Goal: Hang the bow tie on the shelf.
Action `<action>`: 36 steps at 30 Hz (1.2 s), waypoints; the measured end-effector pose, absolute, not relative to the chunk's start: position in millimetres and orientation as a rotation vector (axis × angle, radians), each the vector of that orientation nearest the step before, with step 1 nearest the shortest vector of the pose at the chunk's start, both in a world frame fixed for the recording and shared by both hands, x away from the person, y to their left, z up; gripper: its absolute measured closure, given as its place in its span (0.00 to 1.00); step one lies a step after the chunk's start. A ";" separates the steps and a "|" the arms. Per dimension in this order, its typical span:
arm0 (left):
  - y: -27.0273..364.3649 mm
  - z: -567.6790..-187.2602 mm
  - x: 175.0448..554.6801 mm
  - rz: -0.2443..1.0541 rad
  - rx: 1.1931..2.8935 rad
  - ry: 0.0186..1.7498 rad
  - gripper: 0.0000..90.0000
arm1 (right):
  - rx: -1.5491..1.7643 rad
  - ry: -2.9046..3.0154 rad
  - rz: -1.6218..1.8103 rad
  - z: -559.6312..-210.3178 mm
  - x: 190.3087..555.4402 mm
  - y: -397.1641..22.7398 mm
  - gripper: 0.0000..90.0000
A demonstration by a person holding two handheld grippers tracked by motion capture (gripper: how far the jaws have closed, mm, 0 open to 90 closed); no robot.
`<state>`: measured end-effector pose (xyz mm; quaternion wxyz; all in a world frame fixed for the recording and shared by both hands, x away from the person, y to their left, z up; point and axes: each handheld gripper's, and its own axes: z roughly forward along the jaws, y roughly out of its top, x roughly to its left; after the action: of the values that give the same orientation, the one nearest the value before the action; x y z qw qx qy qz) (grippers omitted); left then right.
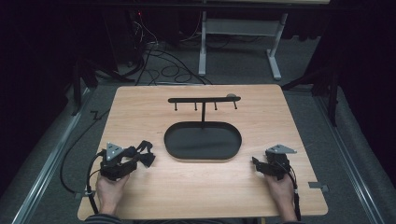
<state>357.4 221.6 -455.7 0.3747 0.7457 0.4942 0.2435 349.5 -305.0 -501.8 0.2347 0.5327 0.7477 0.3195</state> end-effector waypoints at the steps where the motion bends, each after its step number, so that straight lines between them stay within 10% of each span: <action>1: 220.9 -455.3 359.1 0.624 1.914 1.263 0.50 | 1.462 2.052 0.876 -501.8 349.5 -305.0 0.40; 36: 211.0 -476.8 395.9 0.596 2.004 1.258 0.57 | 1.463 2.051 0.877 -501.8 349.4 -305.0 0.41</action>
<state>395.9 211.0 -476.8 0.3437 0.7711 0.4843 0.2295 349.4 -305.0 -501.8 0.2345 0.5331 0.7474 0.3196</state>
